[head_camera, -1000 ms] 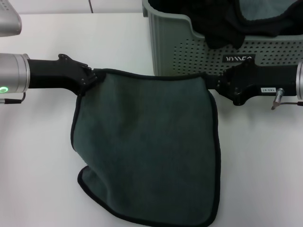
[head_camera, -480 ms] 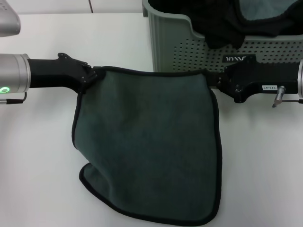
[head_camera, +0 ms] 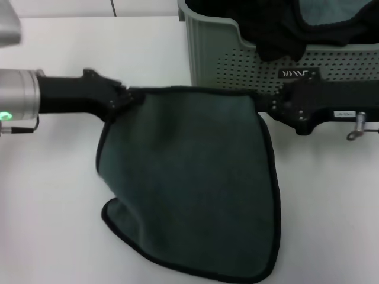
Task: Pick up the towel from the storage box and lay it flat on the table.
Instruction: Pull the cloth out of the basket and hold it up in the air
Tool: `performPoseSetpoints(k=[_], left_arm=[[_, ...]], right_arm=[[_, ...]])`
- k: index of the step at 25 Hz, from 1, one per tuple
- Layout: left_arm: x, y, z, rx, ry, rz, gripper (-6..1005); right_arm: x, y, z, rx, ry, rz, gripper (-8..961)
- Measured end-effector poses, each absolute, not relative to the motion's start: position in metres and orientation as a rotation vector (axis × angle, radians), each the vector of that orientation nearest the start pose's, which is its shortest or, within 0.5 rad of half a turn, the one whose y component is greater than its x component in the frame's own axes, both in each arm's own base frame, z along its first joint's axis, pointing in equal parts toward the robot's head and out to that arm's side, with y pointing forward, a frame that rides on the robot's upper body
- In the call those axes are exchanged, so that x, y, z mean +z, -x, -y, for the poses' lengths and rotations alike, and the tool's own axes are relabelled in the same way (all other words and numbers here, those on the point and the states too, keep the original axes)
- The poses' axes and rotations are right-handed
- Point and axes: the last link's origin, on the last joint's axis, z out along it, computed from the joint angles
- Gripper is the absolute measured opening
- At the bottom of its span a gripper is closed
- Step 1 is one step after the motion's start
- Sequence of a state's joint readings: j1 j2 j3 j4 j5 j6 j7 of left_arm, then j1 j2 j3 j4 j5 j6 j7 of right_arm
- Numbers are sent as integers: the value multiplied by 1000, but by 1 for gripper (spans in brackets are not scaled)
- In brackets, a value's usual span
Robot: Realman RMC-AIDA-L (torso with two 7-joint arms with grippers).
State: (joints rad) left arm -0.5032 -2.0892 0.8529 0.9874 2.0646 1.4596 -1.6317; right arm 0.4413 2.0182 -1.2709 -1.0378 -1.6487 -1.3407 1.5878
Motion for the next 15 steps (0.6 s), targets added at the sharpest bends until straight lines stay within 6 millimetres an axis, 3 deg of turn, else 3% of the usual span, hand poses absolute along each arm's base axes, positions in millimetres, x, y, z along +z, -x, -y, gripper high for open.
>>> performPoseSetpoints(k=[5, 9, 12, 15], left_arm=[[78, 185, -326, -786, 2712, 291, 26], [107, 144, -309, -935, 2675, 56, 25], [111, 134, -308, -938, 2667, -11, 25], [106, 138, -306, -936, 2686, 27, 24]], right_arm=[[42, -156, -325, 919, 2756, -125, 117], [82, -131, -309, 974, 2643, 117, 121], [101, -121, -303, 968, 2577, 222, 123], [105, -119, -298, 981, 2576, 249, 126]])
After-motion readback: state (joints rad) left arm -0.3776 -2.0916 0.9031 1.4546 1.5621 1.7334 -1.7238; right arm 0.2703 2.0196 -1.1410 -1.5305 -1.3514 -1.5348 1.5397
